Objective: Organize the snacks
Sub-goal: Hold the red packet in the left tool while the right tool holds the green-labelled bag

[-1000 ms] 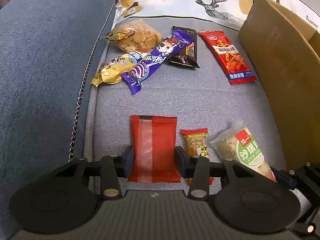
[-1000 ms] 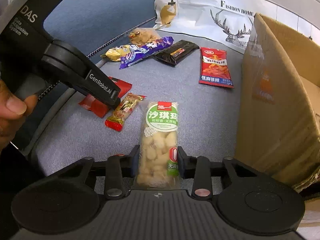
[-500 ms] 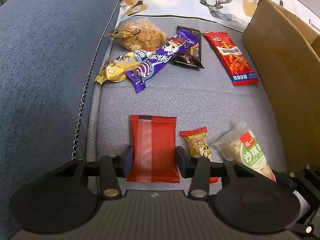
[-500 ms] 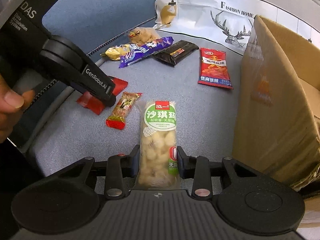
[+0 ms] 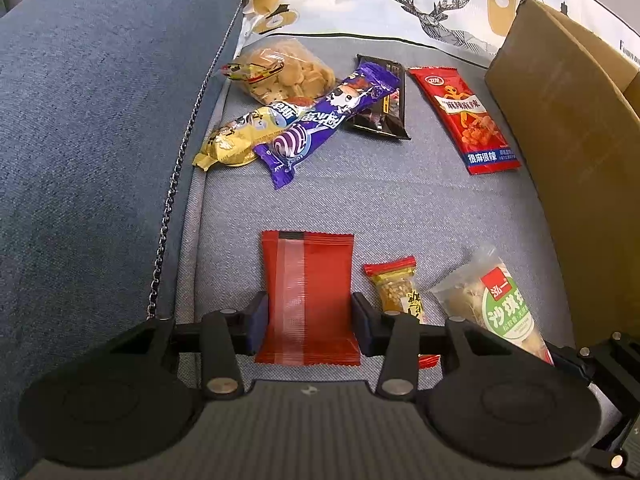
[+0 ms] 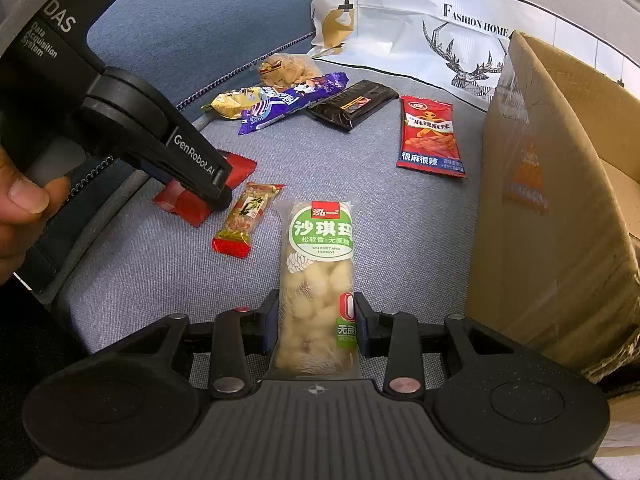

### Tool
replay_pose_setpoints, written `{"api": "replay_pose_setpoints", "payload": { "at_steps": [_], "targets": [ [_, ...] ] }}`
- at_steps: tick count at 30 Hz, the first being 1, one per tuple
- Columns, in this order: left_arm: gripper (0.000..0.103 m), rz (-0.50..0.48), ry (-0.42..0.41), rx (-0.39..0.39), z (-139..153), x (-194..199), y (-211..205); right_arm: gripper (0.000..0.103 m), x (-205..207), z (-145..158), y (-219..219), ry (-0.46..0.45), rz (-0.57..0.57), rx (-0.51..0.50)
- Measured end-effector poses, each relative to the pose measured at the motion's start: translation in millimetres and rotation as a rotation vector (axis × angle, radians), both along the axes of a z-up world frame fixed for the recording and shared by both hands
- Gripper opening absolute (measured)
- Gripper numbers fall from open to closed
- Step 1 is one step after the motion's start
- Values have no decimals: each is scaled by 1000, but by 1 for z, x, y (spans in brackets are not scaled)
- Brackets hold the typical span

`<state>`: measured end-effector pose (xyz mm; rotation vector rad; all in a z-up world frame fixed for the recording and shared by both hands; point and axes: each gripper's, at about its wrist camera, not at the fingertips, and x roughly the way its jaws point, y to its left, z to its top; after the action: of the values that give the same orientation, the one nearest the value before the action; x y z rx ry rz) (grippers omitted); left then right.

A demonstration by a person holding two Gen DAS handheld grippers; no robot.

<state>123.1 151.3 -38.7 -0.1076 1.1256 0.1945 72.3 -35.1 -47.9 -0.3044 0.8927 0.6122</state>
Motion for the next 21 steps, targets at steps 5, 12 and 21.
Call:
{"api": "replay_pose_setpoints", "payload": {
  "at_steps": [5, 12, 21],
  "targets": [
    [49, 0, 2, -1, 0, 0, 1, 38, -1, 0, -1, -4, 4, -3],
    [51, -4, 10, 0, -2, 1, 0, 39, 0, -1, -1, -1, 5, -4],
    [47, -8, 1, 4, -1, 0, -1, 38, -1, 0, -1, -9, 10, -6]
  ]
}}
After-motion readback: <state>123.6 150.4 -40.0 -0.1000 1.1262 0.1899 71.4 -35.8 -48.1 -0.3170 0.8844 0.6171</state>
